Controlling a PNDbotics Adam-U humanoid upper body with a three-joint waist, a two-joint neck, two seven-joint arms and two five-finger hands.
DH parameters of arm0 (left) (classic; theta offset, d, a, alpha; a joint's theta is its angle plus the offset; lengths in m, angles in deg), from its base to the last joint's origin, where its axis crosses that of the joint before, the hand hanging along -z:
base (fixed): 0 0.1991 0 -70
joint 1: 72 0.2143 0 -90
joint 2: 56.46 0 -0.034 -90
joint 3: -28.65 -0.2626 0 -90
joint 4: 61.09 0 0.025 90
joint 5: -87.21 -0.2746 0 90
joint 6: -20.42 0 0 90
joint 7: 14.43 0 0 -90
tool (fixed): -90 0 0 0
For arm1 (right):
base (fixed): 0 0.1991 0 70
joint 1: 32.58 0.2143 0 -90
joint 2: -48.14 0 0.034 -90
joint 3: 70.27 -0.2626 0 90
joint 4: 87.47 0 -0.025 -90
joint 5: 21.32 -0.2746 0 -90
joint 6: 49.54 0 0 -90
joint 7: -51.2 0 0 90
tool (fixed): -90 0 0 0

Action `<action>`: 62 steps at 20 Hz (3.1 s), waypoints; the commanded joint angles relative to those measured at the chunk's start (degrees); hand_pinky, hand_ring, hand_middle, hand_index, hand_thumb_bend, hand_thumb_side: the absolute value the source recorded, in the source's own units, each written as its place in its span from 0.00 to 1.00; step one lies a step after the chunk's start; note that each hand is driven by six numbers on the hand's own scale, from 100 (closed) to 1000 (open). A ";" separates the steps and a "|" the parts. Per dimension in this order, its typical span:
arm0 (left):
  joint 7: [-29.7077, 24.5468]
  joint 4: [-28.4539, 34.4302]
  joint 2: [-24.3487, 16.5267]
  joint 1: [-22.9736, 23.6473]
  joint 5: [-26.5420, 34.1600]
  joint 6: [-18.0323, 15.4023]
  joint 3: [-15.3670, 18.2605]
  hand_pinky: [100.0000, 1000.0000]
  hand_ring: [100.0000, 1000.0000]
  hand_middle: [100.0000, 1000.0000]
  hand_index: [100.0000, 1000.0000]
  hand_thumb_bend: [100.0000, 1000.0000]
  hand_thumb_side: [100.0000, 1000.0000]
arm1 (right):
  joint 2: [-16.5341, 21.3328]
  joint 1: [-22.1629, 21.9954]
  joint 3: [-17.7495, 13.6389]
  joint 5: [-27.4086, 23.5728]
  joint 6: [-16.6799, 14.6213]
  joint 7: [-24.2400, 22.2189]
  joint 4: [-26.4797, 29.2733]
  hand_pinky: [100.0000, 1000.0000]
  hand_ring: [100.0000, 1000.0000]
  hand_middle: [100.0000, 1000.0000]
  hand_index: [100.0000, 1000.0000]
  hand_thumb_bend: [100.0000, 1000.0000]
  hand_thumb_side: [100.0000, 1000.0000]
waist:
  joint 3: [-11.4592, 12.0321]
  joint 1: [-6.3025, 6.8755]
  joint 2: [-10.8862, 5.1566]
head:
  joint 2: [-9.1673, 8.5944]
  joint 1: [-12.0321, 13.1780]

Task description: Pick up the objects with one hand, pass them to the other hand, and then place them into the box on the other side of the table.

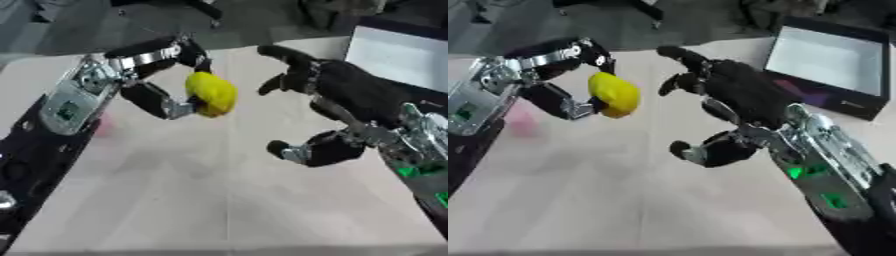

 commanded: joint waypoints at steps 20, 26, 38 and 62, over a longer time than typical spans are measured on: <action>-7.86 -0.52 3.55 -4.20 2.71 -1.08 -1.88 0.59 0.37 0.34 0.50 0.00 0.08 | -0.76 2.22 0.87 2.06 -3.19 -1.83 1.20 0.62 0.66 1.00 0.78 0.35 0.12 | -0.47 -0.15 -0.94 | -0.12 -0.38; -7.86 -0.45 4.22 -4.06 2.26 -0.46 -3.28 0.59 0.37 0.34 0.51 0.00 0.08 | -0.90 2.39 0.77 3.01 -4.07 -1.23 1.20 0.62 0.66 1.00 0.80 0.33 0.12 | -0.66 -0.10 -0.97 | -0.12 -0.20; -7.86 -3.38 4.32 -2.95 -1.07 -0.72 -3.62 0.59 0.37 0.34 0.51 0.00 0.08 | -0.95 2.41 0.47 4.80 -4.89 0.37 1.20 0.63 0.66 1.00 0.80 0.32 0.14 | -0.96 0.06 -0.91 | -0.12 -0.28; -7.86 -4.73 6.38 -4.47 -0.42 0.25 -4.59 0.59 0.37 0.34 0.50 0.00 0.10 | -1.16 2.31 0.92 4.71 -5.57 -0.31 1.20 0.64 0.66 1.00 0.81 0.32 0.12 | -1.21 0.01 -0.97 | -0.12 0.07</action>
